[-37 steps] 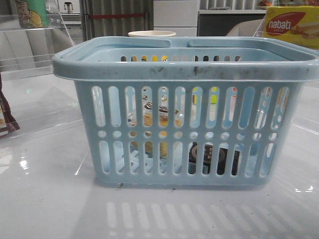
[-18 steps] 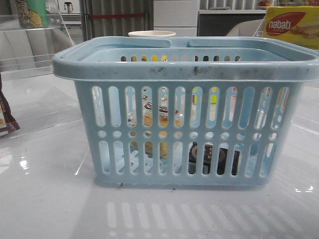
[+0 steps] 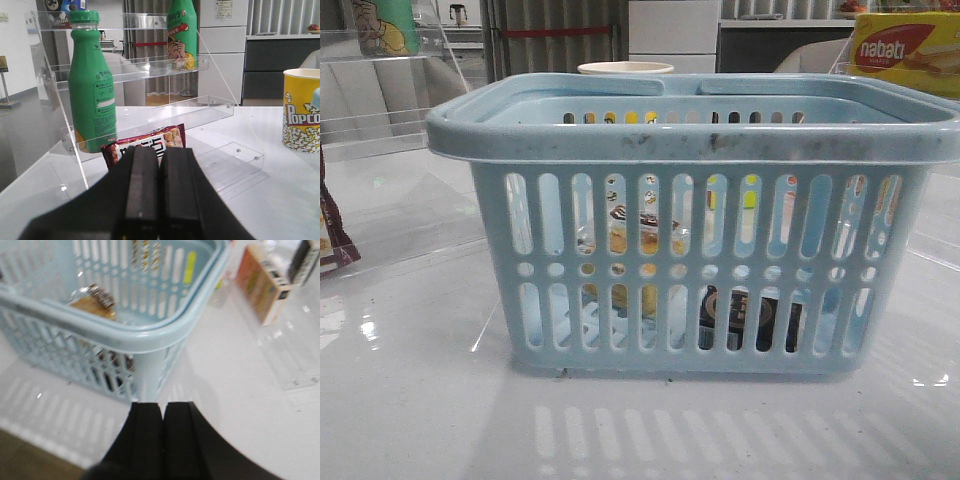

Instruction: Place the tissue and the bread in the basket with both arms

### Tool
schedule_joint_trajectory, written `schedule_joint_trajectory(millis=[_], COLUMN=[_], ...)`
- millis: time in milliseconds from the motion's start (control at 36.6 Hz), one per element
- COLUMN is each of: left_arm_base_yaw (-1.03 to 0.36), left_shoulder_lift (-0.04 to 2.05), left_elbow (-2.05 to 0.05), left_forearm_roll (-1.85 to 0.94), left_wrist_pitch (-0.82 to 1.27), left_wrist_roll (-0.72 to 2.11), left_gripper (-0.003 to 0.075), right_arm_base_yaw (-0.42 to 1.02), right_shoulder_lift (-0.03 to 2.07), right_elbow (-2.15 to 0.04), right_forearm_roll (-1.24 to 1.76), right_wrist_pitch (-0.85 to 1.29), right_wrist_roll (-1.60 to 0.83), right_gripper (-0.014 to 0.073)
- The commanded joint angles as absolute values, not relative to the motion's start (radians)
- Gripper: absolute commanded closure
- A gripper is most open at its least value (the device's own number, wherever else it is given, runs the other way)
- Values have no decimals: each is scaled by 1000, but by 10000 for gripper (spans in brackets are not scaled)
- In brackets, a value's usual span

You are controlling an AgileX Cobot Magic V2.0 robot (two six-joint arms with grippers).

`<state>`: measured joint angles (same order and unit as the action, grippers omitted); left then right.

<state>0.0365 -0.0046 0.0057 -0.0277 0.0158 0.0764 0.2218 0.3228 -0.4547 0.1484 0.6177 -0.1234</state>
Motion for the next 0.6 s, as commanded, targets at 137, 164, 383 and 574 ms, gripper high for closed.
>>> schedule_joint_trajectory(millis=[137,164,383,574], left_arm_base_yaw=[38,38,38,38], left_shoulder_lift=[-22,-22,-22,-22], left_elbow=[13,13,13,13], left_forearm_roll=[-36,-36,-36,-36], left_wrist_pitch=[-70,-70,-70,-70], left_wrist_roll=[73,73,73,73], left_gripper=[628,628,628,628], right_arm_base_yaw=[64,55,-11,-11], right_shoulder_lift=[128,111,-30,-30], right_elbow=[-251,-224,-12,24], right_forearm_roll=[156,156,156,156], right_wrist_pitch=[211,192,28,5], right_wrist_roll=[-136,-136,-136,-136], right_gripper=[540,540,540,540])
